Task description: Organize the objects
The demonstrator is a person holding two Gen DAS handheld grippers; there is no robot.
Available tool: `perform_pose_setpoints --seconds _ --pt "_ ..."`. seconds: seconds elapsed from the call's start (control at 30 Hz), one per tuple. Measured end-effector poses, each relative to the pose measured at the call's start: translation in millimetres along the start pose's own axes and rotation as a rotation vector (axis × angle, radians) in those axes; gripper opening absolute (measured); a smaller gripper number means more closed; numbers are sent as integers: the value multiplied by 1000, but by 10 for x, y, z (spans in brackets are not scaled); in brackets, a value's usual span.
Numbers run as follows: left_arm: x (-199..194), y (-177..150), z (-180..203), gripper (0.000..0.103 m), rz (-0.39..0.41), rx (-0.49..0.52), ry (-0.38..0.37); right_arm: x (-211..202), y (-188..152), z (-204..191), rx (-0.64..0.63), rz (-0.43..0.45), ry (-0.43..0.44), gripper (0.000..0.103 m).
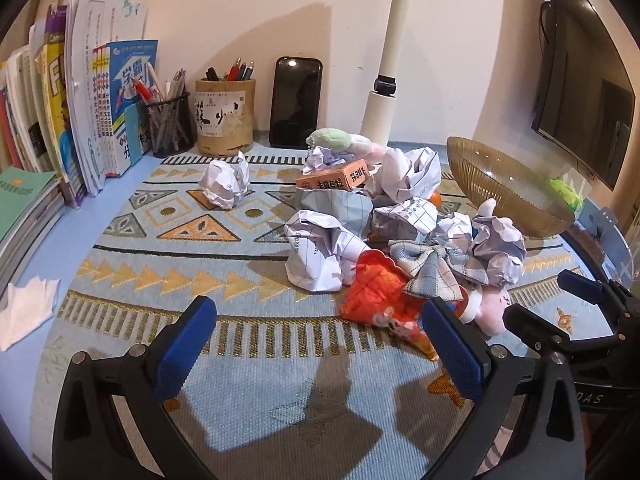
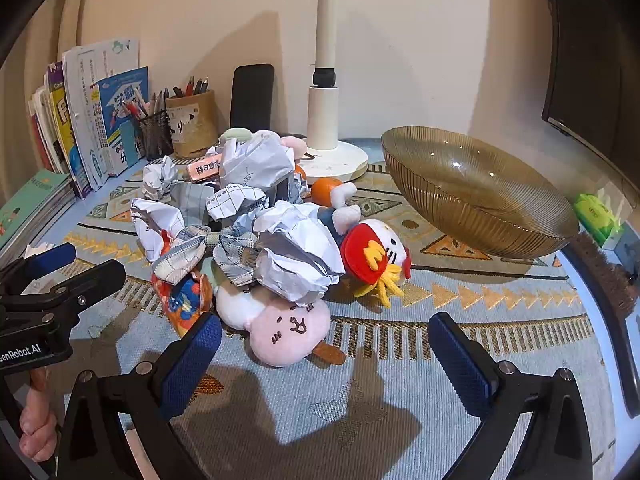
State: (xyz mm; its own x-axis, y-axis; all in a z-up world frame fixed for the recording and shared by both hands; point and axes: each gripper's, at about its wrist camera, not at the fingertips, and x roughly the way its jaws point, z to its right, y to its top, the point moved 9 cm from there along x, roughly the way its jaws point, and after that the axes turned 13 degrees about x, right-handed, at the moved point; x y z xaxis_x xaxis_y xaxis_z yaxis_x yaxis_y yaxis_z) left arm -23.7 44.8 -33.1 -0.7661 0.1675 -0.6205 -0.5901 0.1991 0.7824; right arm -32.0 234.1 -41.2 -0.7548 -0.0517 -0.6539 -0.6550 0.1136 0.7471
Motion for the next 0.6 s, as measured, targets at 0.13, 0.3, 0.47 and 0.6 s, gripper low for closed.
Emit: perform_pose_setpoints --seconds 0.13,0.3,0.47,0.6 --pt "9 -4 -3 102 -5 -2 -10 4 3 -7 -2 0 1 103" --pt "14 -9 -8 102 -8 -8 -13 -3 -16 -14 -3 1 3 103" --pt "23 -12 -20 102 -12 -13 -17 -9 -14 -21 -3 2 4 103" --pt "26 -16 -30 102 -13 -16 -20 -8 -10 -24 -3 2 4 103"
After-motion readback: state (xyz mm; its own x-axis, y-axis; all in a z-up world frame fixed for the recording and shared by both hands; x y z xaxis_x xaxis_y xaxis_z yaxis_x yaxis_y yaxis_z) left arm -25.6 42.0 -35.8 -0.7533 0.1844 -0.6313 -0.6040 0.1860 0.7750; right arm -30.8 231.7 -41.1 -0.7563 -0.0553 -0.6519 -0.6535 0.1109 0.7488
